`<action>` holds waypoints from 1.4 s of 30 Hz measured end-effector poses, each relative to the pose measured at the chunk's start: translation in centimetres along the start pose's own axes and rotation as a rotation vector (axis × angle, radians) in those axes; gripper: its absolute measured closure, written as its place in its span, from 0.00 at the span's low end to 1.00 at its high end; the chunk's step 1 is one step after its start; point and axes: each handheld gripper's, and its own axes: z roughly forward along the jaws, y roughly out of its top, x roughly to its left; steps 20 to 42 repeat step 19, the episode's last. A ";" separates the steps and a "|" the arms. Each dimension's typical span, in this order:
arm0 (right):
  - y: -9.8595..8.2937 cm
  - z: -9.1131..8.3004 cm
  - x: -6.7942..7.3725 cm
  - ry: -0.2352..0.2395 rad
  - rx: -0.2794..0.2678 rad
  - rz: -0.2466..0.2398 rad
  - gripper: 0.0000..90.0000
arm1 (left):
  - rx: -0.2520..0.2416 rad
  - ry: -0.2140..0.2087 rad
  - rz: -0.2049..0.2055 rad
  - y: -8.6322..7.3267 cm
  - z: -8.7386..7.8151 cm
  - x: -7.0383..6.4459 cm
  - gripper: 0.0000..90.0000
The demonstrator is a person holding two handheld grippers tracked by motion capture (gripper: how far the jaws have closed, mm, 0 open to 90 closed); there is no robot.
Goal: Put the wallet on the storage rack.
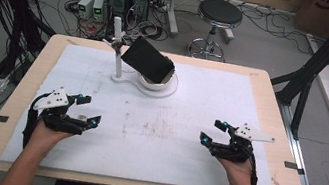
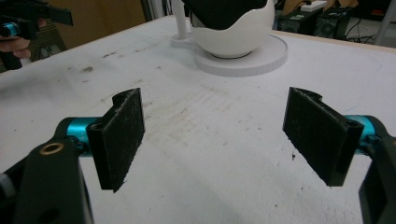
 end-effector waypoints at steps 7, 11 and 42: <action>0.0 0.2 0.1 0.006 0.010 0.005 0.23 | 0.005 0.001 0.001 -0.1 0.0 0.1 0.18; 0.0 0.2 0.1 0.007 0.009 0.005 0.23 | 0.003 -0.002 -0.004 0.0 0.0 0.1 0.18; 0.0 0.3 0.1 0.011 0.013 0.006 0.23 | 0.013 -0.003 -0.006 -0.2 0.2 0.1 0.18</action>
